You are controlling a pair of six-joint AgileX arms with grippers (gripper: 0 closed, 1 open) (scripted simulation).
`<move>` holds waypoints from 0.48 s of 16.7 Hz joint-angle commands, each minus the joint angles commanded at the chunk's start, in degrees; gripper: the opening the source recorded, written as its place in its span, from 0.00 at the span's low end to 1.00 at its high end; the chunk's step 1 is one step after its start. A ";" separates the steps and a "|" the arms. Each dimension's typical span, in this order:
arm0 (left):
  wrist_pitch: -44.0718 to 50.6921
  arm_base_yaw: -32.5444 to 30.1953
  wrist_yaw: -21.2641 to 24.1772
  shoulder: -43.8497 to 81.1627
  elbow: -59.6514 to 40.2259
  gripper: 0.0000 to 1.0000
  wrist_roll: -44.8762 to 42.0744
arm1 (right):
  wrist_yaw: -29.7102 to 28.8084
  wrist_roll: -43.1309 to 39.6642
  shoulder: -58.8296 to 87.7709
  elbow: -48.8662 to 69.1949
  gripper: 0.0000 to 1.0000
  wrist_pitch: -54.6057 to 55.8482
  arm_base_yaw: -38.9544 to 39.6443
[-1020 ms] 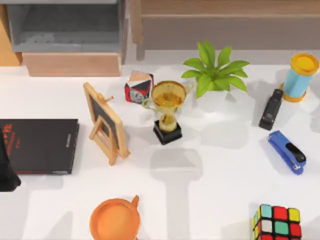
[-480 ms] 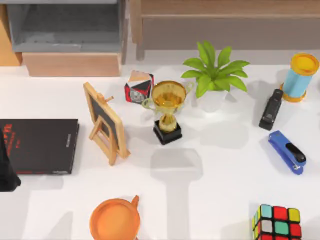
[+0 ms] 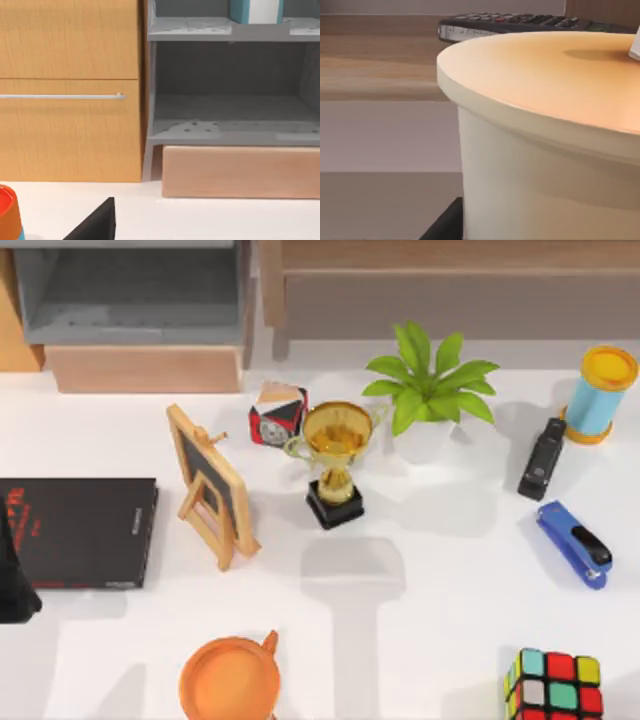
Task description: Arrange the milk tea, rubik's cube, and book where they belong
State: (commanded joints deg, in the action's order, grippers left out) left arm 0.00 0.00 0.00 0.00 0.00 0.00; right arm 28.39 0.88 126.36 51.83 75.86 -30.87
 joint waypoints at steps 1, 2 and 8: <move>0.00 0.00 0.00 0.00 0.00 1.00 0.00 | 0.00 0.00 0.00 0.00 0.23 0.00 0.00; 0.00 0.00 0.00 0.00 0.00 1.00 0.00 | 0.00 0.00 0.00 0.00 0.30 0.00 0.00; 0.00 0.00 0.00 0.00 0.00 1.00 0.00 | 0.00 0.00 0.00 0.00 0.75 0.00 0.00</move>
State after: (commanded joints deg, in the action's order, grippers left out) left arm 0.00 0.00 0.00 0.00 0.00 0.00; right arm 28.39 0.88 126.36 51.83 75.86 -30.87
